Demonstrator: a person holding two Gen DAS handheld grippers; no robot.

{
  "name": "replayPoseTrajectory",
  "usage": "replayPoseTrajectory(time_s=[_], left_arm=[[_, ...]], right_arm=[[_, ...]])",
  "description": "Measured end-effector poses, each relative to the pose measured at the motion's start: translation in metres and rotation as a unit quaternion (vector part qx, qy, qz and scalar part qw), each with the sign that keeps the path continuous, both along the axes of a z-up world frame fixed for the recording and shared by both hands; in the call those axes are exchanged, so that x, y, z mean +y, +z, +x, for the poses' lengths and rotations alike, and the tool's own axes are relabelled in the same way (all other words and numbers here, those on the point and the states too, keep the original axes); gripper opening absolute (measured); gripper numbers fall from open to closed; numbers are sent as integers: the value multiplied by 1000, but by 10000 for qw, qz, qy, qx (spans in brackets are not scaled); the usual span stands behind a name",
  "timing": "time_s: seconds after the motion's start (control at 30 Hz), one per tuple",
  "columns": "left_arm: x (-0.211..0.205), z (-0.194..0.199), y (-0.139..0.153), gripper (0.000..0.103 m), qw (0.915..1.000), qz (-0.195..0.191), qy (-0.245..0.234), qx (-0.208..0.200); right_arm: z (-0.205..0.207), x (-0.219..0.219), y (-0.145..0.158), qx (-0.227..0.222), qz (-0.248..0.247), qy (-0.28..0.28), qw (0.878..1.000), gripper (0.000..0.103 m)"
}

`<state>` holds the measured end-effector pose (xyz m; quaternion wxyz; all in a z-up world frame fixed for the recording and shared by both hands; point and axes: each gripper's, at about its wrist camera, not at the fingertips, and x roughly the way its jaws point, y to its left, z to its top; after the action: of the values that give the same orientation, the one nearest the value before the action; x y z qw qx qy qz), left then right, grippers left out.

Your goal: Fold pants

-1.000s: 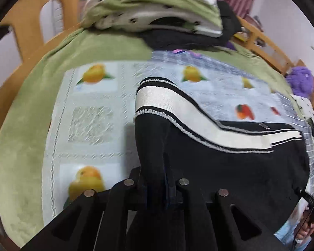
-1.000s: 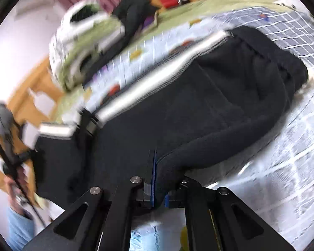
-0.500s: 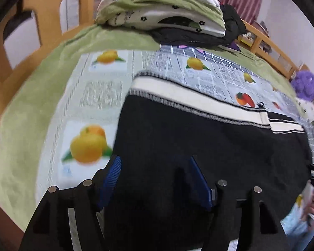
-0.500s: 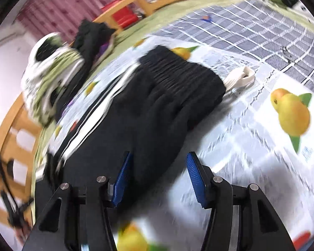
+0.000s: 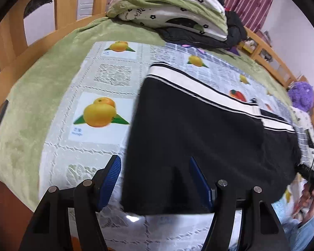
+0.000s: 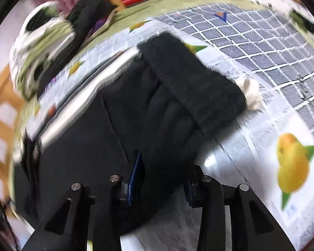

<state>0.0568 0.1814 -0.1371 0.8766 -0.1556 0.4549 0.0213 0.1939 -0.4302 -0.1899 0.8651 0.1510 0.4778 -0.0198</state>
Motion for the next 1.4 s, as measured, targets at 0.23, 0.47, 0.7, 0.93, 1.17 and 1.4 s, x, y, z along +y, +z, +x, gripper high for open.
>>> replayPoseTrajectory(time_s=[0.23, 0.47, 0.7, 0.93, 1.17, 1.4], left_arm=[[5, -3, -39, 70, 9979, 175, -35, 621], [28, -28, -29, 70, 9983, -342, 22, 466], [53, -50, -41, 70, 9881, -1516, 236, 76], [58, -48, -45, 70, 9830, -1812, 301, -29], [50, -38, -43, 70, 9857, -1674, 152, -80], [44, -24, -47, 70, 9836, -1796, 147, 6]], right_arm=[[-52, 49, 51, -567, -726, 349, 9951, 39], [-55, 166, 59, -962, -323, 1518, 9832, 42], [-48, 258, 3, -638, 530, 2356, 9683, 45], [-75, 251, 8, -667, 296, 2553, 9641, 49], [-82, 148, -13, -310, -1487, 1489, 9771, 45], [-98, 66, 18, -491, -683, 375, 9957, 35]])
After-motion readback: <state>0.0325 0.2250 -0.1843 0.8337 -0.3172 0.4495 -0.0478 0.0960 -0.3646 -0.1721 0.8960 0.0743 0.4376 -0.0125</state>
